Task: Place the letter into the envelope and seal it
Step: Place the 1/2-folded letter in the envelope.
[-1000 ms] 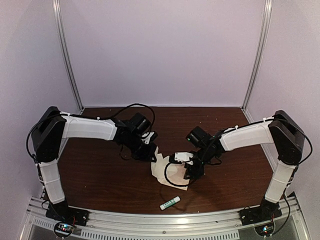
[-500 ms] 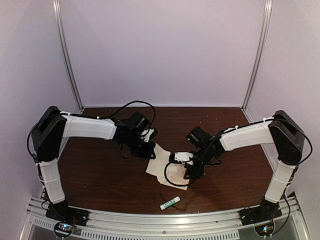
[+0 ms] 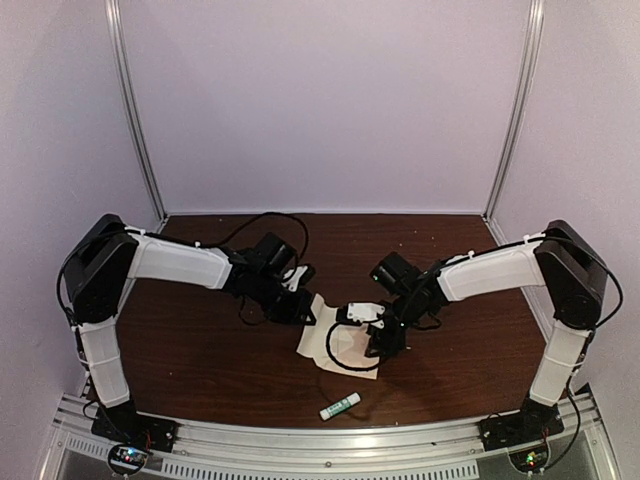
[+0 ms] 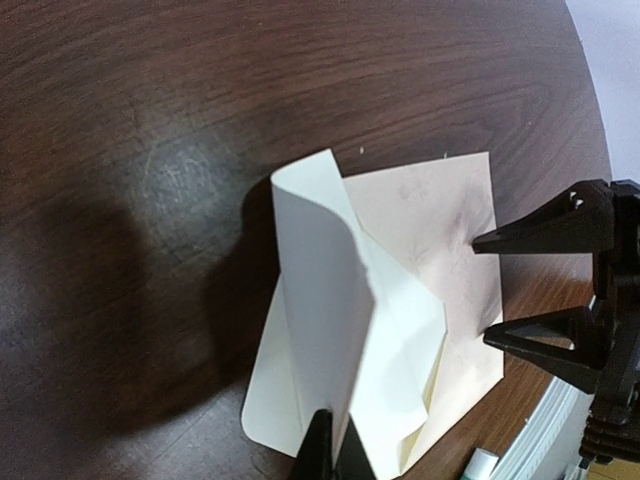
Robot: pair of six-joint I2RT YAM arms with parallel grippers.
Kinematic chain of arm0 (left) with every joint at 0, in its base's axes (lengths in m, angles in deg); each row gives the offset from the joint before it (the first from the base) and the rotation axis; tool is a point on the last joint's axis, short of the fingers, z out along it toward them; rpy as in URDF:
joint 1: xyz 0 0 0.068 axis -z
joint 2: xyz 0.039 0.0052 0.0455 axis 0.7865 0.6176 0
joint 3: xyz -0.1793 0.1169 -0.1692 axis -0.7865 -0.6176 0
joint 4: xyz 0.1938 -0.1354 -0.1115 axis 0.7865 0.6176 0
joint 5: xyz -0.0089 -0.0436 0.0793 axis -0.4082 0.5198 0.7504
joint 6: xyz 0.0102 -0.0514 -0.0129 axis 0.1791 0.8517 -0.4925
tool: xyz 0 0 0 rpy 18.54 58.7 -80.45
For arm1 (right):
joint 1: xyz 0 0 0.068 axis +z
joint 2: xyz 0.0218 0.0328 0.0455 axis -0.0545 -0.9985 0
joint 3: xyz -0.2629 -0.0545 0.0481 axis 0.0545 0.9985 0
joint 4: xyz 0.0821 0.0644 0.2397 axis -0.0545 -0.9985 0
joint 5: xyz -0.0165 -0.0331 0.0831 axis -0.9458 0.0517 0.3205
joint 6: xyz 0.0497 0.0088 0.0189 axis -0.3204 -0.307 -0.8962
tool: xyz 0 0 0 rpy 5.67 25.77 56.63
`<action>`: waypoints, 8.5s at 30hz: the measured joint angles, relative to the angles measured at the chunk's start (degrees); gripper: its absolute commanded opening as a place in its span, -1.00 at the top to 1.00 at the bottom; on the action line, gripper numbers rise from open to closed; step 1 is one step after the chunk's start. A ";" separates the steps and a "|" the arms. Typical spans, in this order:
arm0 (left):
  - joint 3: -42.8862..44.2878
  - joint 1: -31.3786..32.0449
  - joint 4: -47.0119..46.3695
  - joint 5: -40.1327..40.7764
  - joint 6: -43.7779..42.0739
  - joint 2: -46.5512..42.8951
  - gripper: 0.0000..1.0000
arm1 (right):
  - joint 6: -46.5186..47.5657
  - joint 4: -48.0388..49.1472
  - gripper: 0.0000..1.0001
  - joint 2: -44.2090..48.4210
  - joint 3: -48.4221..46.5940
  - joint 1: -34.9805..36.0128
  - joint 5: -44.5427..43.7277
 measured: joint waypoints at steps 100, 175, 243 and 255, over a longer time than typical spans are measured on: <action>-4.50 2.01 4.55 2.91 1.44 -5.68 1.00 | -1.79 1.38 -0.27 1.20 1.84 2.62 -0.55; 9.53 1.01 20.52 1.62 -3.58 1.42 1.00 | -4.72 2.05 -0.06 -1.90 -2.12 -5.99 -1.36; 22.32 -0.85 31.56 -10.99 -13.51 11.54 1.00 | -8.41 -0.57 -0.12 -0.15 -0.90 -6.23 2.32; 21.66 -0.96 28.46 -14.10 -12.83 12.50 1.00 | -8.68 0.42 -0.11 -0.48 -0.90 -6.23 2.34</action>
